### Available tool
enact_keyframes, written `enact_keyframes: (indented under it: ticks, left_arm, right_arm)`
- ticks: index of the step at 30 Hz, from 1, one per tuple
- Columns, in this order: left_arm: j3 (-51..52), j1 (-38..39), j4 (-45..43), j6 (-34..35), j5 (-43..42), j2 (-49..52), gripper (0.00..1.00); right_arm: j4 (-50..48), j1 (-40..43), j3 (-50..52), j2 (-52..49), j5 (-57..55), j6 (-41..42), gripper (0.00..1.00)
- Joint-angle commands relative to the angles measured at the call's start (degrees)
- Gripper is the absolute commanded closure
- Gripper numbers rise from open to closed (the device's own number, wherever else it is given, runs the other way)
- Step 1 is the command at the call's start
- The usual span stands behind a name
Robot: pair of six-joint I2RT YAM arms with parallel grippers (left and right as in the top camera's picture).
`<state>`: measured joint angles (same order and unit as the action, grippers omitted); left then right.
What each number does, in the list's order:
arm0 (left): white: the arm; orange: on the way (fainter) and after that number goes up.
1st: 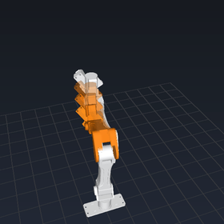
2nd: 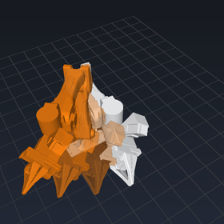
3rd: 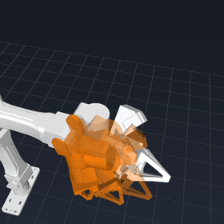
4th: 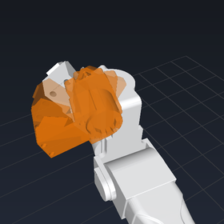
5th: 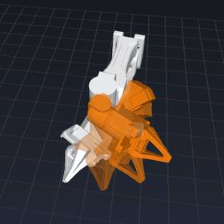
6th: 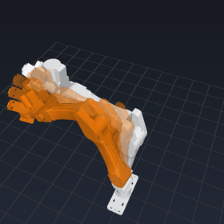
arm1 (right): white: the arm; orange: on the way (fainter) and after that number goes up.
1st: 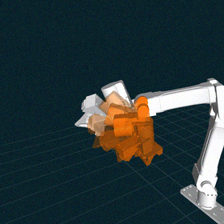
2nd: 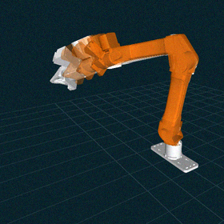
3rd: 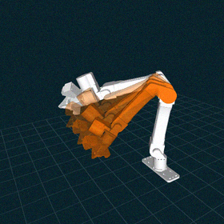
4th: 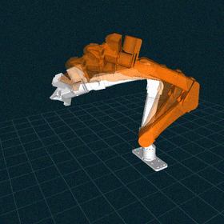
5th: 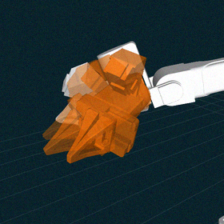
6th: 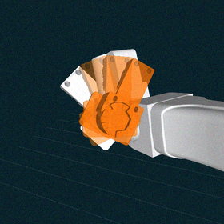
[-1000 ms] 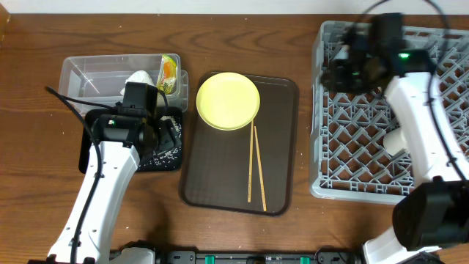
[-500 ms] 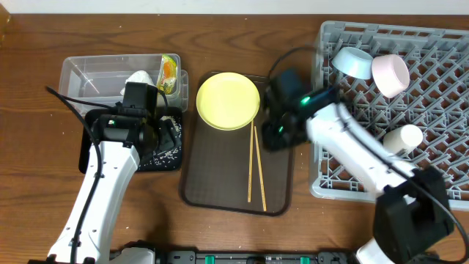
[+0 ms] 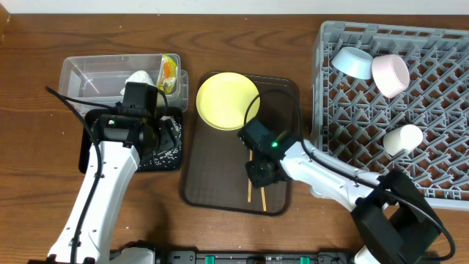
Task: Sort waste into correct bins and load items into the dishwasher rack
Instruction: 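Reach the right gripper to the chopsticks and grasp one, then carry the chopstick to the rack and release it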
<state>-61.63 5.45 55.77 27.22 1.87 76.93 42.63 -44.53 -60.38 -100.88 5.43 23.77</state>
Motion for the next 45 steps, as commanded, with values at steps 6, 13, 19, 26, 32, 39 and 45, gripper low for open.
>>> enact_keyframes:
  ticks: [6, 13, 19, 26, 32, 39, 45]
  left_arm:
    - [-0.48, -0.20, 0.33, 0.52, 0.33, -0.09, 0.12]
    - [-0.48, -0.20, 0.33, 0.52, 0.33, -0.09, 0.12]
    - [-0.48, -0.20, 0.35, 0.55, 0.33, -0.09, 0.12]
    - [-0.48, -0.20, 0.33, 0.52, 0.33, -0.09, 0.12]
    - [-0.48, -0.20, 0.35, 0.52, 0.33, -0.09, 0.12]
    - [-0.48, -0.20, 0.35, 0.52, 0.33, -0.09, 0.12]
    - [-0.48, -0.20, 0.33, 0.52, 0.33, -0.09, 0.12]
  right_arm:
    - [-0.59, -1.03, 3.96, -0.50, -3.69, 5.03, 0.68]
    - [-0.46, -0.52, 4.04, -0.50, -5.49, 5.16, 0.92]
    - [-1.75, -0.42, 4.04, -0.50, -5.40, 5.16, 0.97]
    - [-1.29, -0.31, 2.62, -0.44, -4.52, 6.21, 0.99]
    - [3.80, 3.17, -5.31, 2.16, -6.91, 6.14, 0.99]
    - [6.82, 11.61, -12.48, 9.20, -11.34, 4.66, 0.99]
    - [10.71, 21.18, -12.70, 12.66, -14.43, 4.61, 0.99]
